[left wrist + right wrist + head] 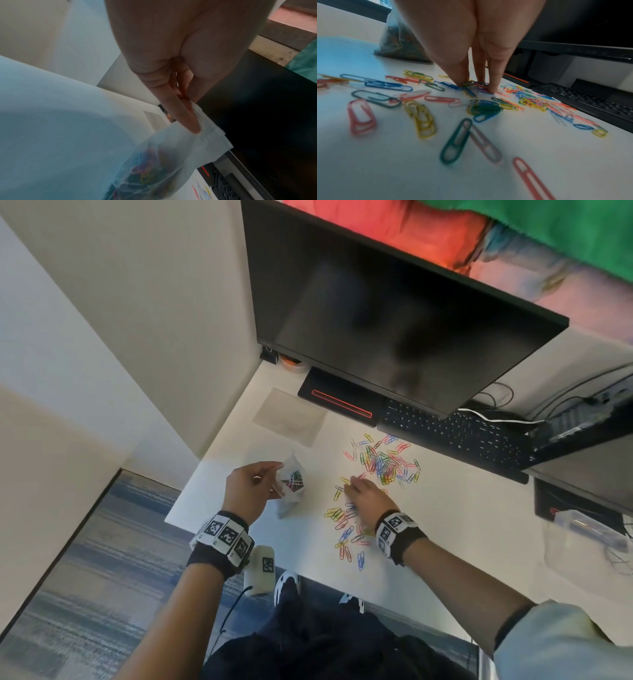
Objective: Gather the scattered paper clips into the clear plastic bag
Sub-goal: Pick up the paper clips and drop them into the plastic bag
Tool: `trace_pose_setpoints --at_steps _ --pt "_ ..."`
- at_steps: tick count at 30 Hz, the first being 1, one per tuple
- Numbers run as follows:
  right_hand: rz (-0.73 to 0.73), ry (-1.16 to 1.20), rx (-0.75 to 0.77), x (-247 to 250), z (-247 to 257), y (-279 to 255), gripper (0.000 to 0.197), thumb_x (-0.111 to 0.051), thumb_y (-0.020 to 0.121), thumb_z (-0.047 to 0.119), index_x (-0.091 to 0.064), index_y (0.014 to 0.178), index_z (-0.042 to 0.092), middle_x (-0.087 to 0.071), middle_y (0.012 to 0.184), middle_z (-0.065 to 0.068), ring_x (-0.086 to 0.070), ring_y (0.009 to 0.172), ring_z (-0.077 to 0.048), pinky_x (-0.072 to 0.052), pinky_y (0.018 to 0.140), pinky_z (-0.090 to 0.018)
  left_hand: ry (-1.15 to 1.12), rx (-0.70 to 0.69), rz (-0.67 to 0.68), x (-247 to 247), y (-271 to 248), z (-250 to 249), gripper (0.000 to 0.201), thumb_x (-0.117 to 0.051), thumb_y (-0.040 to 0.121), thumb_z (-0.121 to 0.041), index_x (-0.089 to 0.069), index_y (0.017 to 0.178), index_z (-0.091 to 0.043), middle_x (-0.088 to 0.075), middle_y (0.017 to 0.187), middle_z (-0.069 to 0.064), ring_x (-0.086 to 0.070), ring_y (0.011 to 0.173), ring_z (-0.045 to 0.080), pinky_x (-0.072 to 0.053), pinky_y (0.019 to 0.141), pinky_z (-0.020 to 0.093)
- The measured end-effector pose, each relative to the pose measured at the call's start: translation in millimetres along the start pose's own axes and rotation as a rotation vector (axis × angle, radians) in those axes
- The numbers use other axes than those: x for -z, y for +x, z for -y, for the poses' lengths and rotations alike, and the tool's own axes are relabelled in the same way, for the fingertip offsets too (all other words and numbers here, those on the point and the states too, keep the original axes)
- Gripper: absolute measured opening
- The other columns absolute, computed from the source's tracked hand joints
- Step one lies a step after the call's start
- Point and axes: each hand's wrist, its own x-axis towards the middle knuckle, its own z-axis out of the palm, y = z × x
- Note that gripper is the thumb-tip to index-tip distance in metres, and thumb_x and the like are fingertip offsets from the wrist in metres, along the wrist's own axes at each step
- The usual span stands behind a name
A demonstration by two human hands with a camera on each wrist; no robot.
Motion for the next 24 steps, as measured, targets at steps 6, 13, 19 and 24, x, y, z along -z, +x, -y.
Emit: trace_pose_setpoints --at_steps 6,13,19,24 --pt "-0.173 0.318 -0.179 10.3 -2.9 4.9 0.037 -0.074 0.079 0.008 -0.067 0.115 0.011 -0.06 0.121 -0.005 -0.06 0.109 -0.022 -0.049 0.096 -0.029 0.052 -0.007 0.057 -14.1 -3.6 3.9 0.019 -0.057 0.098 -0.008 -0.074 0.105 -0.012 -0.075 0.073 0.007 -0.076 0.067 0.021 -0.064 0.074 0.037" --pt "-0.35 1.296 -0.543 42.6 -23.1 -11.7 0.011 -0.071 0.084 0.015 -0.076 0.093 0.018 -0.075 0.09 0.001 -0.07 0.081 -0.015 -0.057 0.08 -0.028 0.073 -0.006 0.113 -35.6 -4.8 -4.9 0.019 -0.055 0.099 -0.008 -0.074 0.101 -0.013 -0.076 0.072 0.012 -0.076 0.07 0.026 -0.063 0.077 0.035" --pt "-0.286 2.099 -0.23 87.3 6.4 -28.4 0.021 -0.064 0.086 -0.003 -0.066 0.106 -0.006 -0.072 0.101 -0.018 -0.07 0.096 -0.026 -0.055 0.09 -0.031 0.153 -0.001 0.148 -52.8 -0.2 -9.4 0.018 -0.059 0.096 -0.011 -0.076 0.102 -0.012 -0.077 0.087 0.014 -0.076 0.073 0.024 -0.064 0.072 0.035" --pt "-0.152 1.708 -0.168 91.1 37.5 -27.3 0.02 -0.067 0.086 0.004 -0.07 0.105 -0.002 -0.074 0.097 -0.016 -0.071 0.094 -0.028 -0.057 0.085 -0.03 0.181 -0.026 0.18 -57.9 3.1 -10.7 0.019 -0.058 0.096 -0.011 -0.076 0.102 -0.016 -0.077 0.079 0.014 -0.076 0.069 0.026 -0.064 0.073 0.04"
